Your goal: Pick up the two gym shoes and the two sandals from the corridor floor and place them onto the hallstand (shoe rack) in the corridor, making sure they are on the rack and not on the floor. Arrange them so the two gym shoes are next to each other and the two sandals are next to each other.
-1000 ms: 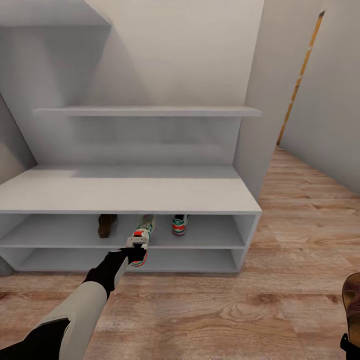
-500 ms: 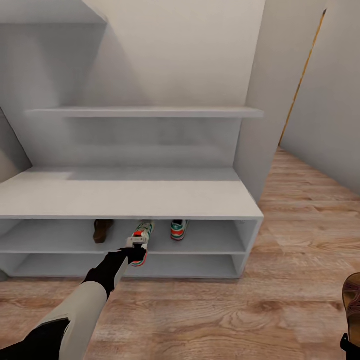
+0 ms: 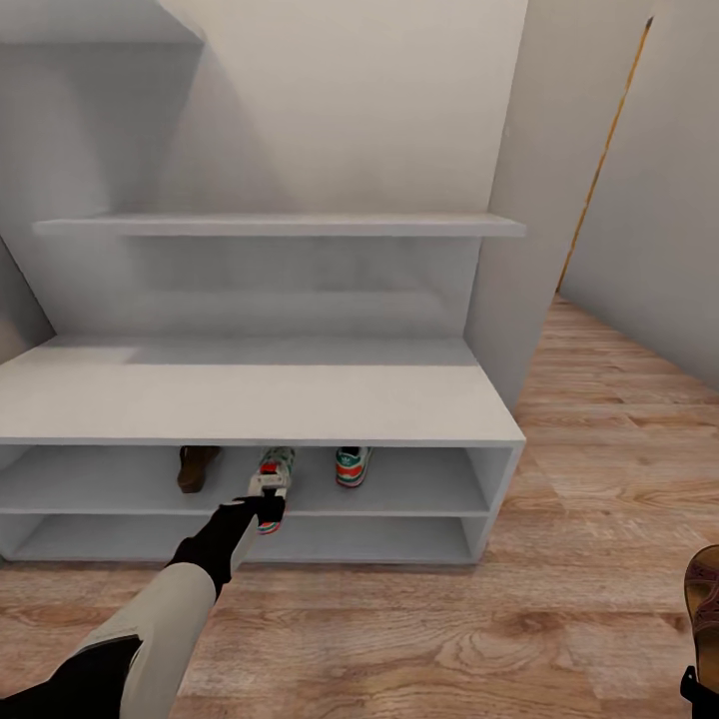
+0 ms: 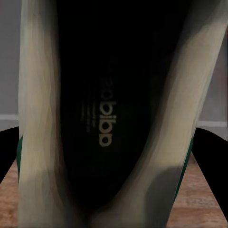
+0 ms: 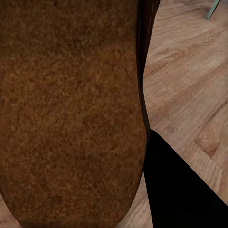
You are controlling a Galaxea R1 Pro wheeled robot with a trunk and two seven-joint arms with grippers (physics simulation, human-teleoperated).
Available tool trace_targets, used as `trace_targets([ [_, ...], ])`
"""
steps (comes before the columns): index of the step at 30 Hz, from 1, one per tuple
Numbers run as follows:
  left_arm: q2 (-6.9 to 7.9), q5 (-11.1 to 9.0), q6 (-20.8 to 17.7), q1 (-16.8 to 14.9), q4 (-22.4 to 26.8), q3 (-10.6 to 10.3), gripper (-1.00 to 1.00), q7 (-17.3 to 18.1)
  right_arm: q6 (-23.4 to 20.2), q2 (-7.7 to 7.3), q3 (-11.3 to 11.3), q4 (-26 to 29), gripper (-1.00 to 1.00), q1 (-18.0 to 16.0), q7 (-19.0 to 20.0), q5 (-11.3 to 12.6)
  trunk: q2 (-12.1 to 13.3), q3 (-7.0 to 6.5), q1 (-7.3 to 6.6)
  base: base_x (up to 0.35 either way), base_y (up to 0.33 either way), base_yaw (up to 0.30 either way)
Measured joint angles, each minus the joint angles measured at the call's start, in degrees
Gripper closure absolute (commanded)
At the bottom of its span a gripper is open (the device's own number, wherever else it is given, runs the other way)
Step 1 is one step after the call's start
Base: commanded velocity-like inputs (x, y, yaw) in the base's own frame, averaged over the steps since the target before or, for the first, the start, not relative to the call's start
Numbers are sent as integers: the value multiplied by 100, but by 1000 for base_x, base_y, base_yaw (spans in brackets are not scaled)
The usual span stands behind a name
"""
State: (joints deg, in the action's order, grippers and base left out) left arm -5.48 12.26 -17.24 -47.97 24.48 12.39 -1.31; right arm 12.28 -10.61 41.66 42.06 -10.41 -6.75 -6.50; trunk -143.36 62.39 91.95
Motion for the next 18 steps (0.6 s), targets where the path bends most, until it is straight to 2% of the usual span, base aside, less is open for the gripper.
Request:
trace_targets([
  [18, -29, -2, 21, -3, -28, 0, 100, 17, -7, -1, 0, 1, 100, 0, 0, 0, 0, 0, -2, 71, -39, 0],
])
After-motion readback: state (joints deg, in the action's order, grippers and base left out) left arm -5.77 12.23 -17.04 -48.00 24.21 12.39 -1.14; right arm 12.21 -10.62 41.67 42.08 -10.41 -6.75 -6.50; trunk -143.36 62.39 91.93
